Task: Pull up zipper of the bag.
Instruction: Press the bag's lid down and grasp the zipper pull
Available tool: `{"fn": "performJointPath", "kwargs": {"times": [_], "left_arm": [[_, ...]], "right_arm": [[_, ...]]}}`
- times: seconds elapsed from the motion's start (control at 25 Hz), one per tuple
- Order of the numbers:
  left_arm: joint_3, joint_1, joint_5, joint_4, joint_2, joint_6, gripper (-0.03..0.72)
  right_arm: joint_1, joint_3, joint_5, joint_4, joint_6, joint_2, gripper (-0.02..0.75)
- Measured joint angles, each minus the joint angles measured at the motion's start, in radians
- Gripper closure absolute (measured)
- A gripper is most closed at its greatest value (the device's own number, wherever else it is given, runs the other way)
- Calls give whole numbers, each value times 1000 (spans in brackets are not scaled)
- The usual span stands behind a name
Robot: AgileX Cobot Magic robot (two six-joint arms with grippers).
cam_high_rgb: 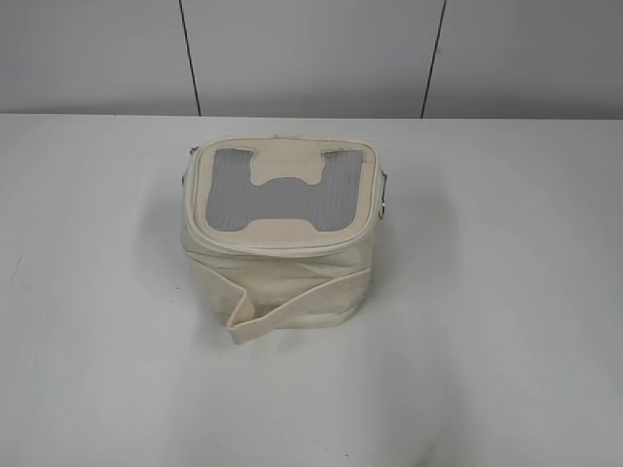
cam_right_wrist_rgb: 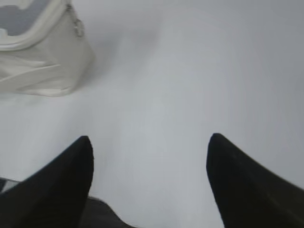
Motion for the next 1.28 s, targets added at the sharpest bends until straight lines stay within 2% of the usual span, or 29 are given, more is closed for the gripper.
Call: {"fn": "performJointPath", "kwargs": {"times": [0.12, 0.24, 0.32, 0.44, 0.64, 0.84, 0.96, 1.12, 1.28], "left_arm": [[0, 0, 0, -11, 0, 0, 458], [0, 0, 0, -13, 0, 0, 458], [0, 0, 0, -14, 0, 0, 458], [0, 0, 0, -15, 0, 0, 458], [0, 0, -1, -14, 6, 0, 458], [0, 0, 0, -14, 40, 0, 458], [0, 0, 0, -14, 45, 0, 458], [0, 0, 0, -13, 47, 0, 458], [0, 0, 0, -13, 50, 0, 458]], "right_arm": [[0, -4, -145, 180, -171, 211, 158], [0, -32, -266, 391, -421, 482, 158], [1, -90, -303, 540, -594, 697, 158], [29, -241, -306, 691, -837, 1015, 158], [105, -667, -162, 747, -1008, 1491, 158], [165, -1143, 41, 747, -998, 1866, 158], [204, -1362, 118, 740, -952, 2014, 158], [262, -1560, 153, 727, -903, 2146, 158], [310, -1634, 159, 715, -888, 2216, 158]]}}
